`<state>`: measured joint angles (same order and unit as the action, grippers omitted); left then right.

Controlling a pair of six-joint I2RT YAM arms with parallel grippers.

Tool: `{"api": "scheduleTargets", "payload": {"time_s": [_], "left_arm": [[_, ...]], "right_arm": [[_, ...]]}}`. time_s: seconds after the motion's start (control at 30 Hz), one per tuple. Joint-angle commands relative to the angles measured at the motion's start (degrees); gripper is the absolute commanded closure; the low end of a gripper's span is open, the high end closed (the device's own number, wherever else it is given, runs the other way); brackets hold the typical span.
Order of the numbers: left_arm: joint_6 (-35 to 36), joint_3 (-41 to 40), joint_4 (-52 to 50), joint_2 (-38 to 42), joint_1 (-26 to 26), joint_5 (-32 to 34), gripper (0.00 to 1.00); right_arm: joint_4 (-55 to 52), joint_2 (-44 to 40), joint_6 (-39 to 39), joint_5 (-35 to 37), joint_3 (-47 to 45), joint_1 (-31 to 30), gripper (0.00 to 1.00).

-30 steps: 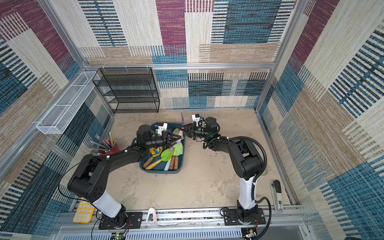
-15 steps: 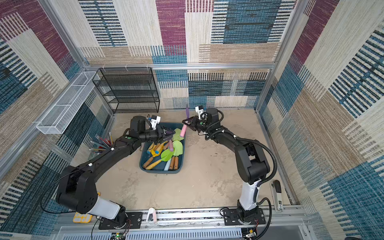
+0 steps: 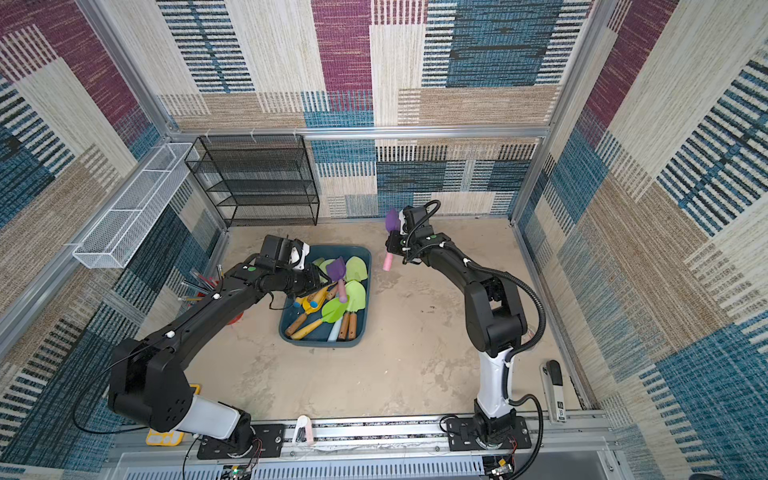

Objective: Take the shovel out of the storage box
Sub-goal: Place the shovel at the center of the board.

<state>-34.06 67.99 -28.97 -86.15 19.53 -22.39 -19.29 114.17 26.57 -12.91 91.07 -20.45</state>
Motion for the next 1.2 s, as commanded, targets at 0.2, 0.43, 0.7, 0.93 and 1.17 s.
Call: {"api": "scheduleTargets", "payload": {"time_s": [0.2, 0.43, 0.7, 0.93, 1.17], "left_arm": [[2.6, -1.3, -0.6, -1.5, 0.1, 1.8, 0.63], [3.0, -2.3, -0.4, -2.2, 0.1, 2.6, 0.62], [2.8, -3.9, 1.4, -2.7, 0.2, 2.3, 0.63], [2.5, -4.9, 2.8, -3.8, 0.1, 1.5, 0.64], [2.3, -4.7, 3.4, -4.5, 0.2, 1.5, 0.64]], "right_arm": [[-6.8, 10.5, -4.7, 8.3, 10.0, -2.0, 0.87], [-10.7, 18.3, -5.3, 9.9, 18.2, -3.2, 0.86], [-13.5, 24.0, -5.3, 10.0, 24.4, -3.5, 0.79], [-14.7, 25.9, -4.9, 9.9, 26.9, -4.0, 0.72], [-14.9, 25.6, -4.6, 9.2, 26.8, -4.4, 0.62]]}}
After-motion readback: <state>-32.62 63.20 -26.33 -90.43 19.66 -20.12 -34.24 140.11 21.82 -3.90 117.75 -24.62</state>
